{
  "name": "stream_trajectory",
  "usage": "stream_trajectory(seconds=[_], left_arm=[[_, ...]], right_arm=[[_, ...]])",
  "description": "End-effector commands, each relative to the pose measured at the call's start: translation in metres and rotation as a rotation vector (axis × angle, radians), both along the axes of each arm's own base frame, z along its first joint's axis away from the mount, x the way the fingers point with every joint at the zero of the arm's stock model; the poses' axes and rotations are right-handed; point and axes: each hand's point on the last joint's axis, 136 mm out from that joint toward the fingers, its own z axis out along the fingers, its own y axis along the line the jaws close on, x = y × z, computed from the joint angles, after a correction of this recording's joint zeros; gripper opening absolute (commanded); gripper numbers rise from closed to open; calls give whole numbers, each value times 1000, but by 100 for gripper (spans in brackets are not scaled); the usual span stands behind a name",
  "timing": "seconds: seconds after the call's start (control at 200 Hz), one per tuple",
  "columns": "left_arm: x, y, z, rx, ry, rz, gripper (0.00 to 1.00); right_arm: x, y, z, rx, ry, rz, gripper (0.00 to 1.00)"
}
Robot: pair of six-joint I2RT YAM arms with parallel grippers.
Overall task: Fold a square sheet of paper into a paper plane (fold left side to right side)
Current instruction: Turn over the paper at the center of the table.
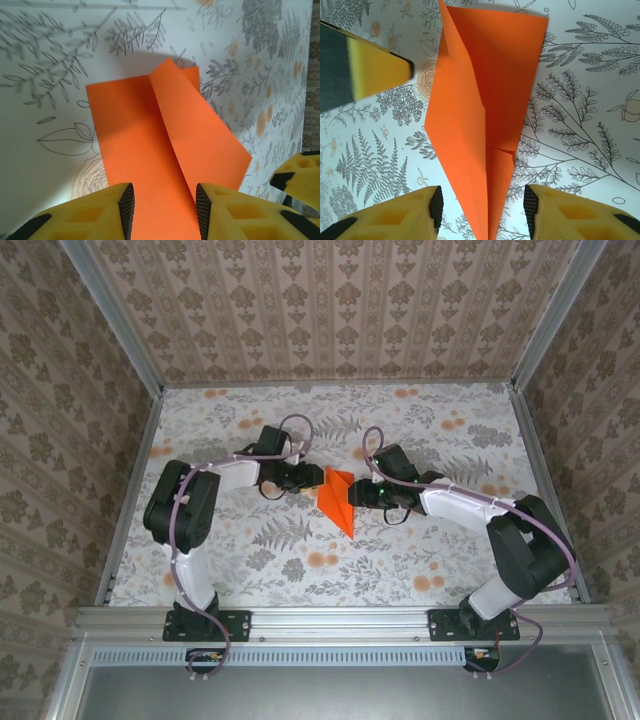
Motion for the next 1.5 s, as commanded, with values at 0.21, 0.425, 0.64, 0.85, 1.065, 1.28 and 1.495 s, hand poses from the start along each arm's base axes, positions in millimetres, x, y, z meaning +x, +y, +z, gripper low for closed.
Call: stream_trajectory(seconds=[0.21, 0.425, 0.64, 0.85, 1.065, 1.28, 1.495], left_arm=[[11, -32, -1, -64, 13, -40, 43], [15, -46, -10, -79, 32, -63, 41], [21, -55, 3, -112, 1, -86, 28], [28, -56, 47, -163, -99, -103, 12], [34, -39, 108, -205, -202, -65, 9], [33, -29, 166, -267, -281, -21, 9], [28, -26, 200, -310, -320, -5, 9]], right_arm=[[-2, -13, 26, 11, -108, -33, 53], [-5, -18, 46, 115, -131, -70, 60], [-5, -22, 56, 254, -122, -94, 73], [-8, -23, 55, 351, -85, -98, 99], [-11, -11, 56, 420, -56, -48, 100], [-9, 13, 63, 554, -32, 26, 100], [-10, 43, 65, 653, -5, 109, 100]])
